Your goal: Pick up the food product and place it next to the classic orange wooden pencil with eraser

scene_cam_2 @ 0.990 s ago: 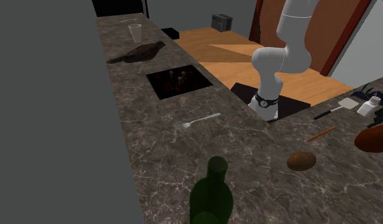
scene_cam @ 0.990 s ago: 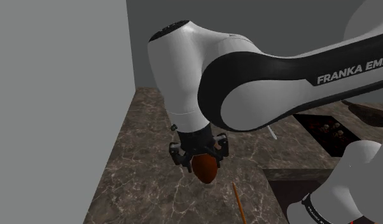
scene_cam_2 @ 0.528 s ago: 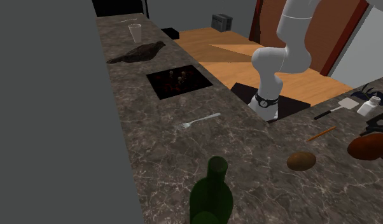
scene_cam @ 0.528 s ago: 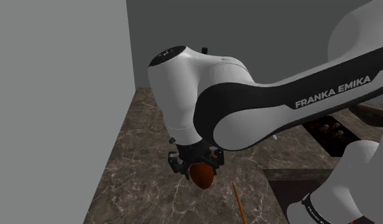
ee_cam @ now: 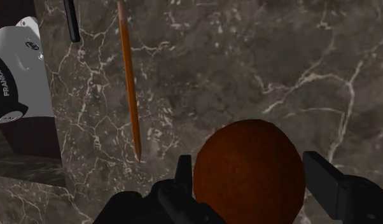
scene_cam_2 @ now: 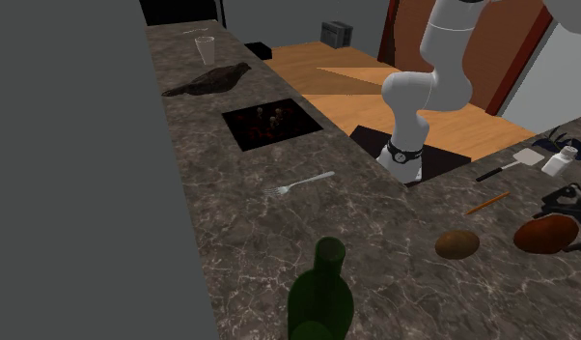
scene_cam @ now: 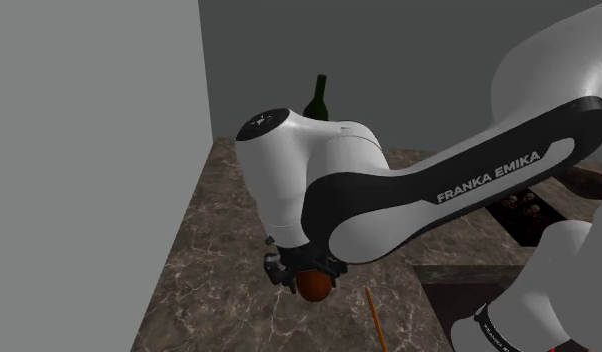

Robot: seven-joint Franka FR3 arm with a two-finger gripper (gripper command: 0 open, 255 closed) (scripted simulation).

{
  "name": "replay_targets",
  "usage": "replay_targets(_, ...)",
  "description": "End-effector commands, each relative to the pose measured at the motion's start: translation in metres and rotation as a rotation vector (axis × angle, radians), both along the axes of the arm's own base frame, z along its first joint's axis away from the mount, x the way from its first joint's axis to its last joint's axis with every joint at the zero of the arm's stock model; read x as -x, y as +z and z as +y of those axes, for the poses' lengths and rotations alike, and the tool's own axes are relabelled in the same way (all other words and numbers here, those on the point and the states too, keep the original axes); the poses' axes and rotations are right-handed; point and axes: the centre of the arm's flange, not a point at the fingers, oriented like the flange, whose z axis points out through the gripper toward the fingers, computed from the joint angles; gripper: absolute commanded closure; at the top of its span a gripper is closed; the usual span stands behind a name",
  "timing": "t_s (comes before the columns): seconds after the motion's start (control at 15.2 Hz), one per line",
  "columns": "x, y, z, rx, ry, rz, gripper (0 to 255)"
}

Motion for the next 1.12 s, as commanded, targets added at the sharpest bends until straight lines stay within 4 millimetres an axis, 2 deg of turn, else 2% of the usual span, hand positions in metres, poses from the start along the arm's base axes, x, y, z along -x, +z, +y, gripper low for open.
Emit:
replay_targets(0.0, 0.001, -0.011, 0.000, 0.000, 0.000, 0.000, 255)
replay_targets(0.26, 0.001, -0.034, 0.000, 0.000, 0.000, 0.000, 255)
replay_targets(0.79, 0.001, -0.034, 0.000, 0.000, 0.000, 0.000, 255)
replay_targets(0.86, 0.001, -0.034, 0.000, 0.000, 0.000, 0.000, 0)
replay_targets(1.06, 0.002, -0.035, 0.000, -0.001, 0.000, 0.000, 0)
